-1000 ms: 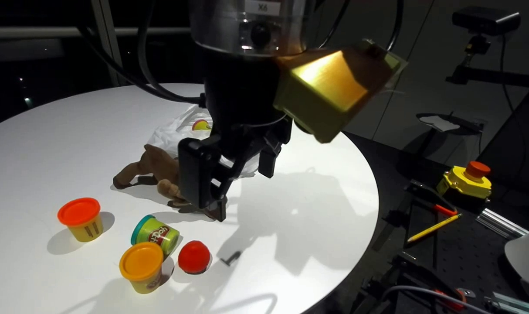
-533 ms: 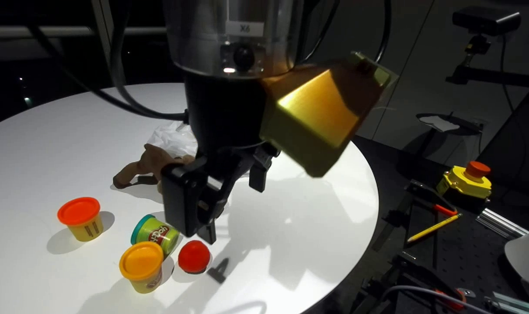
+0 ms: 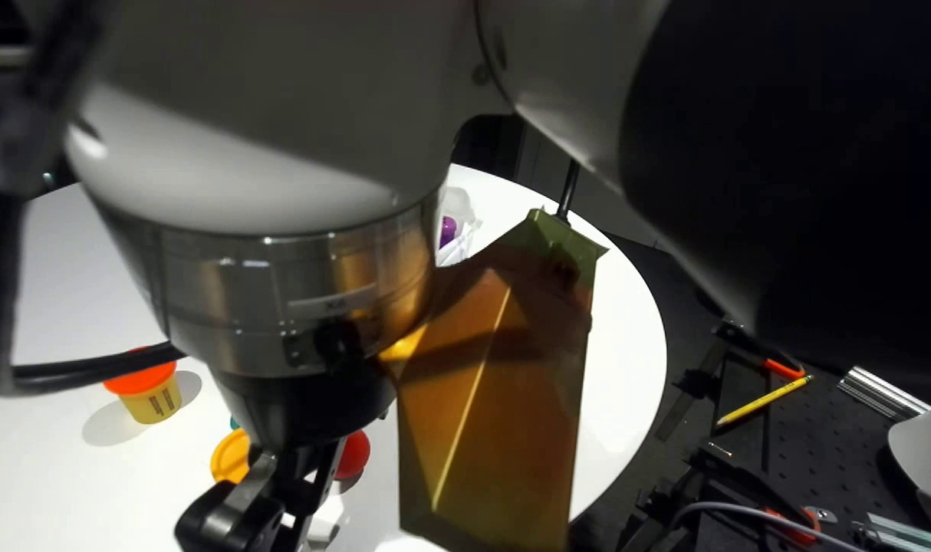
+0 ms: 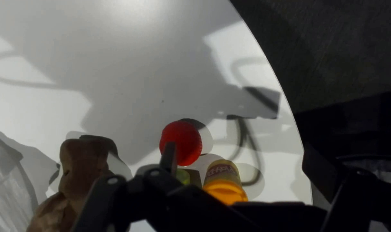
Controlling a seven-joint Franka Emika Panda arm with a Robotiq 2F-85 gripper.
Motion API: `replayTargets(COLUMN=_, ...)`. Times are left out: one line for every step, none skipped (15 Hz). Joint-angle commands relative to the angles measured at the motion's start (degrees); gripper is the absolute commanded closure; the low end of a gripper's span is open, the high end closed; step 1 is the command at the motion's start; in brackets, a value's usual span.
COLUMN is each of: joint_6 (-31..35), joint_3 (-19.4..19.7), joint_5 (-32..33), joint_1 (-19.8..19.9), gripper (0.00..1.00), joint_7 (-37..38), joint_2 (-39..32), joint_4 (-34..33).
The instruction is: Put the objects in the plastic
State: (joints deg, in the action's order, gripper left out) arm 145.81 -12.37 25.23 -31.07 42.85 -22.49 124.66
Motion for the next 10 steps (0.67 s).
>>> replayTargets(joint_6=1.3, joint_3=3.9, joint_5=5.3, joint_1=-2.9, gripper=0.00, joint_7=1.0, joint_2=-1.4, joint_4=-1.9)
replayTargets(joint_6=1.4, joint_3=4.7, joint_5=6.4, joint_1=-3.4, gripper=0.00, joint_7=1.0, joint_2=-1.9, joint_4=-2.2)
replayTargets(joint_6=1.2, joint_3=5.2, joint_5=6.9, joint_1=-3.6, gripper=0.00, joint_7=0.6, joint_2=-2.4, joint_4=-2.6)
replayTargets(joint_6=1.0, joint_3=5.7, joint_5=7.4, joint_1=-3.8, gripper=0.00, joint_7=0.5, joint_2=-3.0, joint_4=-3.0)
replayTargets(joint_6=1.0, joint_3=6.1, joint_5=7.6, joint_1=-4.0, gripper=0.00, joint_7=0.4, joint_2=-3.7, joint_4=-3.4)
replayTargets(joint_6=1.0, joint_3=6.1, joint_5=7.2, joint_1=-3.7, gripper=0.00, joint_7=-0.4, joint_2=-4.5, joint_4=-3.8)
replayTargets(joint_6=1.0, joint_3=6.2, joint_5=6.7, joint_1=-3.5, gripper=0.00, joint_7=-1.0, joint_2=-5.1, joint_4=-4.2)
replayTargets(joint_6=0.9, joint_3=6.3, joint_5=6.5, joint_1=-3.6, gripper=0.00, joint_7=-1.3, joint_2=-5.8, joint_4=-4.5)
replayTargets(joint_6=0.7, joint_3=6.5, joint_5=6.2, joint_1=-3.5, gripper=0.00, joint_7=-1.7, joint_2=-6.6, joint_4=-5.1)
replayTargets(joint_6=0.4, joint_3=6.7, joint_5=5.9, joint_1=-3.6, gripper=0.00, joint_7=-1.9, joint_2=-7.3, joint_4=-5.5)
